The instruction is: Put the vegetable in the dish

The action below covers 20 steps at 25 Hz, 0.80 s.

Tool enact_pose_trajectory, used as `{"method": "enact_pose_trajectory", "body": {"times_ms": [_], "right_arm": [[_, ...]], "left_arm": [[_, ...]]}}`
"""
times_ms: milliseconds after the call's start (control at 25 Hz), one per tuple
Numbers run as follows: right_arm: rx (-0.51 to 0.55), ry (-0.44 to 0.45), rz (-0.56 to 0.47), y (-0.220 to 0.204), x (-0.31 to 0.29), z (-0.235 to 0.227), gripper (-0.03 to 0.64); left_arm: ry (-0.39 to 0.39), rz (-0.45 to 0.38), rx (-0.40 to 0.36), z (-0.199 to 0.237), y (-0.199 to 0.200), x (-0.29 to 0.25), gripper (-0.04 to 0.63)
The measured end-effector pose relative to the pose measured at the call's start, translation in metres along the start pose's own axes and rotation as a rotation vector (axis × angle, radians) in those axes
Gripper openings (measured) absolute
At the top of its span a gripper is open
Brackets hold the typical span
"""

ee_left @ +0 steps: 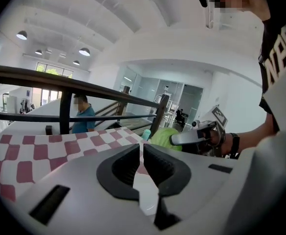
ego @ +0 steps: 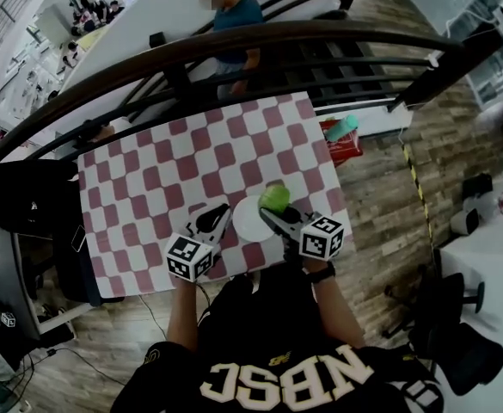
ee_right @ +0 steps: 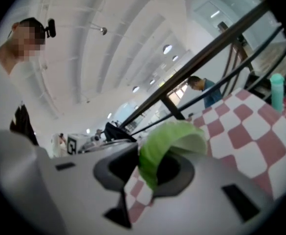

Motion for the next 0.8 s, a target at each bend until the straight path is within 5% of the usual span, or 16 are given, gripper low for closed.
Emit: {"method": "enact_pose_trajectory", "body": {"times_ms": [160,320,520,800], "right_arm": [[-0.048,0.057,0.050,-0.013,-0.002,-0.001,0.100],[-0.122,0.130,0.056,-0.019,-0.008,-0.009,0.100],[-0.281,0.342,0.023,-0.021,-0.006,-0.003,0.100],[-0.295,0.704,0.033,-0.027,0.003,0.018,0.100]], "left_arm": [[-0.111,0.075,-0.024,-0.011,-0.016,-0.004,0.083],[-0.245,0.161,-0.041,-0.022,-0.031,-0.021,0.259],[-0.415,0.204,-0.080,-0.044,-0.038,-0.034,0.445],[-0.574,0.217,-0.132,-0.055,-0.039,-0.043,0.495]]}}
Point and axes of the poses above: the fingertips, and each gripper's own axes: x backward along the fingers, z to its left, y out of its top, the point moved 4 cm from there along x, backward along the fingers, and after that the axes turned 3 degrees about x, right-handed, at the moved point
